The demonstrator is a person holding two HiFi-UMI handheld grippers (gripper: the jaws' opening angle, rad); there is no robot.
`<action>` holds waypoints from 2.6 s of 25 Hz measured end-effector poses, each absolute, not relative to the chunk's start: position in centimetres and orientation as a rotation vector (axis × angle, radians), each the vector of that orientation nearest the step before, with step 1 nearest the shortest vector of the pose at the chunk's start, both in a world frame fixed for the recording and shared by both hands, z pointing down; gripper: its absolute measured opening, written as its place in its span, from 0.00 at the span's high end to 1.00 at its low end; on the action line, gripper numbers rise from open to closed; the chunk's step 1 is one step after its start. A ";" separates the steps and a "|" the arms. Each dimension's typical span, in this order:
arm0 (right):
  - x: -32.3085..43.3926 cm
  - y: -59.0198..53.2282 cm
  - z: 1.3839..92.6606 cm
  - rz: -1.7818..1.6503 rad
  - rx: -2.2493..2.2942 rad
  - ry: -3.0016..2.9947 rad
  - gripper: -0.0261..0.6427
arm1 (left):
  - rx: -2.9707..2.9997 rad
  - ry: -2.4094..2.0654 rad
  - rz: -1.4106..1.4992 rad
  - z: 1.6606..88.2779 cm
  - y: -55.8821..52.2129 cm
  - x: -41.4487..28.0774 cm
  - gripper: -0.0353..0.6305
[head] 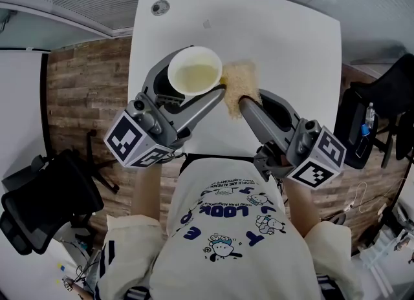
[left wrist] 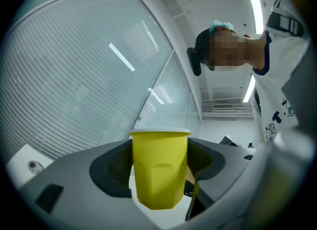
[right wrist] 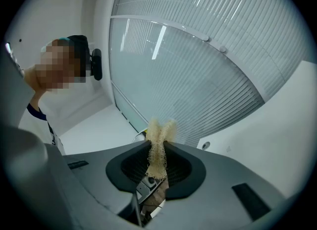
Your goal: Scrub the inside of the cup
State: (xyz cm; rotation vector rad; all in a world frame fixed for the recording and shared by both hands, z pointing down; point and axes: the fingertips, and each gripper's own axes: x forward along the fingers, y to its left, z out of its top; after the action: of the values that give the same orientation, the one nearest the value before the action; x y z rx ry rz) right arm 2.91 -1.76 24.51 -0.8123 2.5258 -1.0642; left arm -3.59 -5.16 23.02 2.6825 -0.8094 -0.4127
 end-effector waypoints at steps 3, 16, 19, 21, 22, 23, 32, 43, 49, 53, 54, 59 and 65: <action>2.8 -1.5 25.1 -1.087 -0.820 2.536 0.85 | 2.678 -0.819 -0.427 22.8 -5.3 -3.6 0.43; 2.1 -0.2 28.5 -1.199 -0.871 2.576 0.85 | 2.696 -0.838 -0.421 22.4 -5.3 -3.6 0.43; 3.4 -0.7 29.2 -1.197 -0.957 2.554 0.85 | 2.720 -0.859 -0.375 22.8 -5.1 -3.4 0.43; 4.5 -1.3 29.3 -1.168 -1.032 2.541 0.85 | 2.742 -0.875 -0.330 23.2 -5.0 -3.2 0.43; 5.2 -1.7 29.3 -1.145 -1.076 2.540 0.85 | 2.754 -0.884 -0.305 23.4 -4.9 -3.1 0.43; 5.9 -2.1 29.4 -1.118 -1.125 2.542 0.85 | 2.769 -0.894 -0.276 23.6 -4.9 -3.0 0.43; 11.1 -4.6 30.4 -0.889 -1.476 2.566 0.85 | 2.790 -1.171 0.053 27.5 -6.0 -3.0 0.42; 11.6 -4.6 33.7 -0.738 -1.680 2.623 0.85 | 2.650 -1.280 0.114 32.0 -5.8 -3.3 0.42; 11.8 -4.8 33.9 -0.729 -1.743 2.568 0.85 | 2.616 -1.333 0.095 32.1 -5.9 -3.9 0.42; 12.7 -4.8 33.1 -0.681 -1.807 2.512 0.85 | 2.612 -1.332 0.076 31.7 -6.0 -3.8 0.42; 12.8 -4.8 32.9 -0.674 -1.813 2.505 0.85 | 2.613 -1.331 0.070 31.6 -6.0 -3.7 0.42; 13.1 -4.4 32.4 -0.624 -1.840 2.498 0.85 | 2.625 -1.333 0.052 31.0 -5.8 -3.2 0.42; 14.3 -4.0 31.9 -0.585 -1.880 2.463 0.85 | 2.637 -1.340 0.029 30.2 -5.3 -2.2 0.42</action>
State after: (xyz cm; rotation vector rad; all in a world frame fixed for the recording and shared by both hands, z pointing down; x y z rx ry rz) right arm 14.29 -4.00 31.91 -1.8803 2.4633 -0.5848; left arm -2.22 -5.30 30.23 2.6371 -1.3400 0.0287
